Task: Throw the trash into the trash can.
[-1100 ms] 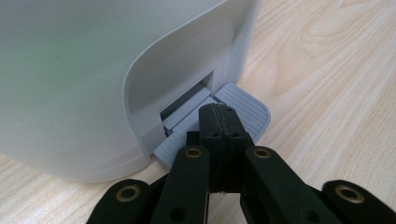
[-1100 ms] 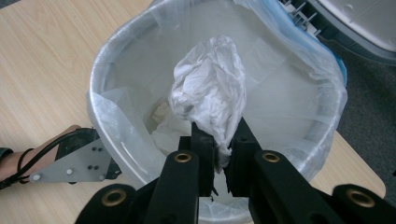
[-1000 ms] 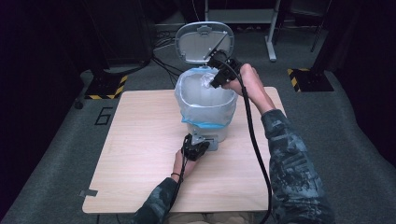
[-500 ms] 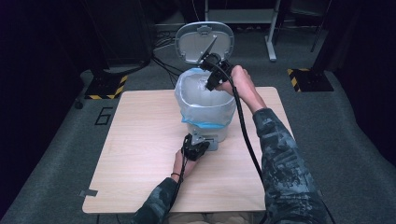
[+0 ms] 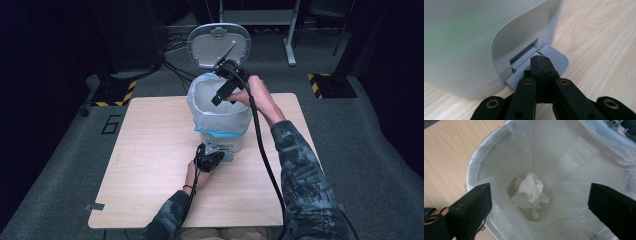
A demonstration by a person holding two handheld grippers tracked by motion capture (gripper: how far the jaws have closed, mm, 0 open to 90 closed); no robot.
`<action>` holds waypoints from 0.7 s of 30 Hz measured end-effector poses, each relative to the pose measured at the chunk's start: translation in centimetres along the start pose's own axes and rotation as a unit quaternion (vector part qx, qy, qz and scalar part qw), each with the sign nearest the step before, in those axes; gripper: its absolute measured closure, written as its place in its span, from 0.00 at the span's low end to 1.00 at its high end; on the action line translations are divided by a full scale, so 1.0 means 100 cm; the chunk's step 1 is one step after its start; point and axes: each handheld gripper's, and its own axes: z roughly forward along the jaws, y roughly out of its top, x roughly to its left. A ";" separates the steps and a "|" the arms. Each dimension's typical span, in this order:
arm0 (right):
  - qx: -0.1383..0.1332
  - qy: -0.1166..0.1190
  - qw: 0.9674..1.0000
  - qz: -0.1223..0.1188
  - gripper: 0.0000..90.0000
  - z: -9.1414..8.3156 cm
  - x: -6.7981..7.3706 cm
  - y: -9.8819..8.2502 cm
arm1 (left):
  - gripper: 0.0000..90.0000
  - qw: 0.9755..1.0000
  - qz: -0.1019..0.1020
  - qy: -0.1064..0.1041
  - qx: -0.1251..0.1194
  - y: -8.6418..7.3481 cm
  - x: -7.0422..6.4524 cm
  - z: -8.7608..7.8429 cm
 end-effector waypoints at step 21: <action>-0.072 0.007 0.997 0.008 0.01 -0.036 0.000 -0.048 | 1.00 1.000 -0.009 -0.006 0.004 0.001 0.002 0.000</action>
